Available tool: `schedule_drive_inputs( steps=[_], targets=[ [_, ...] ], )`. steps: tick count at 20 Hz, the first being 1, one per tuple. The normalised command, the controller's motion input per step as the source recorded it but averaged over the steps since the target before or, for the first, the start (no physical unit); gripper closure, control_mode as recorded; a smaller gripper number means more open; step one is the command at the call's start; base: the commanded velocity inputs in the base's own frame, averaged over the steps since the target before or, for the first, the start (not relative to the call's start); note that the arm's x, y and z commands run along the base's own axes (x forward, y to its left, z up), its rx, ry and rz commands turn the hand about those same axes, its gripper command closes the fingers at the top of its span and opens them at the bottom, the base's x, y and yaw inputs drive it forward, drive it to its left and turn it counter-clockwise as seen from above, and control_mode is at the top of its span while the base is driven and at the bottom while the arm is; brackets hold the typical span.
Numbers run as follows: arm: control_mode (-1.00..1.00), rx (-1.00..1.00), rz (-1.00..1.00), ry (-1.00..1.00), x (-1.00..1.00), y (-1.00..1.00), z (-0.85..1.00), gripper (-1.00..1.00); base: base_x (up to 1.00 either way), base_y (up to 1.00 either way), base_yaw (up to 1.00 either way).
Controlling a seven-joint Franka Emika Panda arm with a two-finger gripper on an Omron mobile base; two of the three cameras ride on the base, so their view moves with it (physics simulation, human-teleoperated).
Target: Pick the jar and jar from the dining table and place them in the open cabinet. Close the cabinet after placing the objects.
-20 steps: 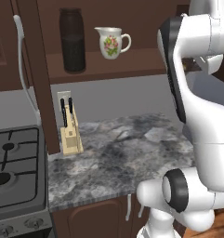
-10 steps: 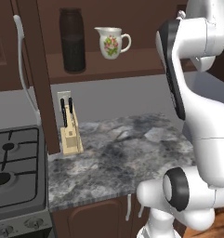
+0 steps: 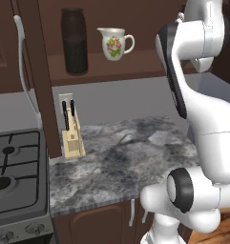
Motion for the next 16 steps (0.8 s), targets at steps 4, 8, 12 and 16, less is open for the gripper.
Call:
schedule_drive_inputs(
  steps=[4,8,12,16],
  targets=[
    [-1.00,0.00,0.00,0.00,0.26,0.00,-0.05,1.00,0.00,0.00,0.00],
    [-1.00,0.00,0.00,0.00,0.30,0.00,-0.04,1.00,0.00,0.00,0.00],
    [-1.00,0.00,0.00,0.00,0.26,0.00,-0.04,1.00,0.00,0.00,0.00],
    [-1.00,0.00,0.00,0.00,0.26,0.00,0.00,1.00,0.00,0.00,0.00]
  ],
)
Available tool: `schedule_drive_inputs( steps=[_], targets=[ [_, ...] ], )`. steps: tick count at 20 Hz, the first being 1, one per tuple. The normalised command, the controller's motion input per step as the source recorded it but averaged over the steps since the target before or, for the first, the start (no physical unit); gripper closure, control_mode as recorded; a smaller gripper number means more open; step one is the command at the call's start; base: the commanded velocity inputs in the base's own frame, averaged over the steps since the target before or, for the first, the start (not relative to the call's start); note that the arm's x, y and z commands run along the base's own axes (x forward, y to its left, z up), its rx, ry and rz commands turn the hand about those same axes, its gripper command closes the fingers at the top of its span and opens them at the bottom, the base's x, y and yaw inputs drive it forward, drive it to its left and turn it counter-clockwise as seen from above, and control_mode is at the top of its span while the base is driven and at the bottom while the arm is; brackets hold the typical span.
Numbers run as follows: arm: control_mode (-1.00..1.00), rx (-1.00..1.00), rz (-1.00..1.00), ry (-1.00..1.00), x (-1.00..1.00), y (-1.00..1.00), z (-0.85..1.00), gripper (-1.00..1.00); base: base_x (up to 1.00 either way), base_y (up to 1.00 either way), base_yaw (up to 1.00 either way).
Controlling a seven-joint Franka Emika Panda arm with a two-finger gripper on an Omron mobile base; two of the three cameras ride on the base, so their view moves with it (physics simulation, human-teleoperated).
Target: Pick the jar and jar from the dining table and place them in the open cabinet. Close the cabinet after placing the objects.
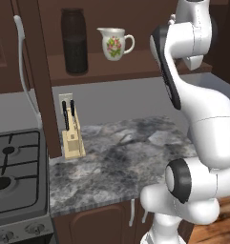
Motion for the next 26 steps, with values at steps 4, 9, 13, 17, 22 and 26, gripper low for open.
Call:
schedule_drive_inputs(
  steps=[4,9,13,17,22,26],
  targets=[
    [-1.00,0.00,0.00,0.00,0.25,0.00,0.00,1.00,0.00,0.00,0.00],
    [-1.00,0.00,0.00,0.00,0.22,0.00,0.00,1.00,0.00,0.00,0.00],
    [-1.00,0.00,0.00,0.00,0.17,0.00,-0.02,1.00,0.00,0.00,0.00],
    [-1.00,0.00,0.00,0.00,0.10,-0.01,-0.04,1.00,0.00,0.00,0.00],
    [-1.00,0.00,0.00,0.00,0.07,-0.02,-0.02,1.00,0.00,0.00,0.00],
    [-1.00,0.00,0.00,0.00,0.07,-0.02,0.00,1.00,0.00,0.00,0.00]
  ],
)
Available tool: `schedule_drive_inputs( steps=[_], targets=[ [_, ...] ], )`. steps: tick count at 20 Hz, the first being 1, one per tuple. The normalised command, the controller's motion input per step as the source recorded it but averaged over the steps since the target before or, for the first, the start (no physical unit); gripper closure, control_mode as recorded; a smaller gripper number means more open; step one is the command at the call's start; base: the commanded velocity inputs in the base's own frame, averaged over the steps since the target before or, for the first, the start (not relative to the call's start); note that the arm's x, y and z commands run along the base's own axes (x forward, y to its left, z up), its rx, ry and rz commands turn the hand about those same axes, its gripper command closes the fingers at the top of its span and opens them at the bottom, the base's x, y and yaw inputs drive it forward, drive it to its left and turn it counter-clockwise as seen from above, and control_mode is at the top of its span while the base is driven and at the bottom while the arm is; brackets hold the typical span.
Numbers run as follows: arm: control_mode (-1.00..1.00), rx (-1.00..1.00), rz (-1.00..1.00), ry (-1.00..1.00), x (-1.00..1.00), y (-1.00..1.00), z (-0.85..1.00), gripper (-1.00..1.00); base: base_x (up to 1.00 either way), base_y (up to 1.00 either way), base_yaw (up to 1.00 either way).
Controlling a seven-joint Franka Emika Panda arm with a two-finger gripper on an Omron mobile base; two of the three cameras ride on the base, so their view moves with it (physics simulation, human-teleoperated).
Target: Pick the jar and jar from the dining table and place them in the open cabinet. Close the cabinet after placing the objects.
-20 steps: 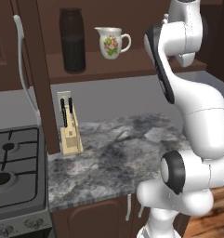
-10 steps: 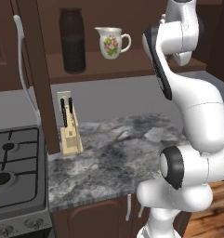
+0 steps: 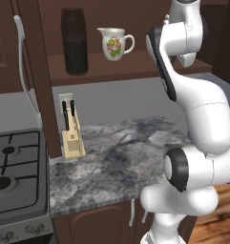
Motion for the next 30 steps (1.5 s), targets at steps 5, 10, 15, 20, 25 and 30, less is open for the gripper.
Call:
schedule_drive_inputs(
  steps=[5,10,15,20,25,30],
  targets=[
    [-1.00,0.00,0.00,0.00,0.07,0.00,-0.05,1.00,0.00,0.00,0.00],
    [-1.00,0.00,0.00,0.00,0.04,0.00,-0.08,1.00,0.00,0.00,0.00],
    [-1.00,0.00,0.00,0.00,0.00,0.00,-0.08,1.00,0.00,0.00,0.00],
    [-1.00,0.00,0.00,-0.01,0.02,0.00,-0.08,1.00,0.00,0.00,0.00],
    [-1.00,0.00,0.00,-0.01,0.05,0.00,-0.08,1.00,0.00,0.00,0.00],
    [-1.00,0.00,0.00,-0.01,0.04,0.00,-0.08,1.00,0.00,0.00,0.00]
  ],
)
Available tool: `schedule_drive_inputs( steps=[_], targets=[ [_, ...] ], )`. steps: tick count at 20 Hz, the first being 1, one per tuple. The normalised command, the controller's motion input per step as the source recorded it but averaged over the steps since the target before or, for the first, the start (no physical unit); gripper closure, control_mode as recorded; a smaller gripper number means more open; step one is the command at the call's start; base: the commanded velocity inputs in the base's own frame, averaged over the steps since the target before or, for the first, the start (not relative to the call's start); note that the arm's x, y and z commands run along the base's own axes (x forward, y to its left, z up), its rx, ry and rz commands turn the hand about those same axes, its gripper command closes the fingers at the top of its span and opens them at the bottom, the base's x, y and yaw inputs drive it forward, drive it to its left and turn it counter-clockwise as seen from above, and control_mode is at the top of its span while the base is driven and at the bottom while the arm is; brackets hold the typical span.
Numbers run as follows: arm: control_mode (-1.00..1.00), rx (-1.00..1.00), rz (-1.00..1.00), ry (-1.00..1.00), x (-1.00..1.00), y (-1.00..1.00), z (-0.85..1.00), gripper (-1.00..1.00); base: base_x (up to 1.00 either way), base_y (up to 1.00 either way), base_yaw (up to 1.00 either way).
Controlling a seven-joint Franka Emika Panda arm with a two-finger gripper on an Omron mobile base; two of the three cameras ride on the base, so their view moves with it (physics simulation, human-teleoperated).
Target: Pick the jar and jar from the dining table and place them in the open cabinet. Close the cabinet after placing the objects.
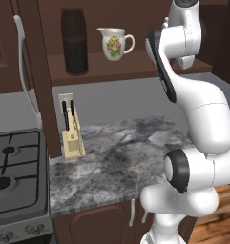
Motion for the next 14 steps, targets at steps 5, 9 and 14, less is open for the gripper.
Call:
schedule_drive_inputs(
  steps=[5,9,14],
  targets=[
    [-1.00,0.00,0.00,-0.01,0.11,0.00,-0.09,1.00,0.00,0.00,0.00],
    [-1.00,0.00,0.00,0.00,0.17,0.00,-0.06,1.00,0.00,0.00,0.00],
    [-1.00,0.00,0.00,0.00,0.22,0.00,-0.06,1.00,0.00,0.00,0.00]
  ],
)
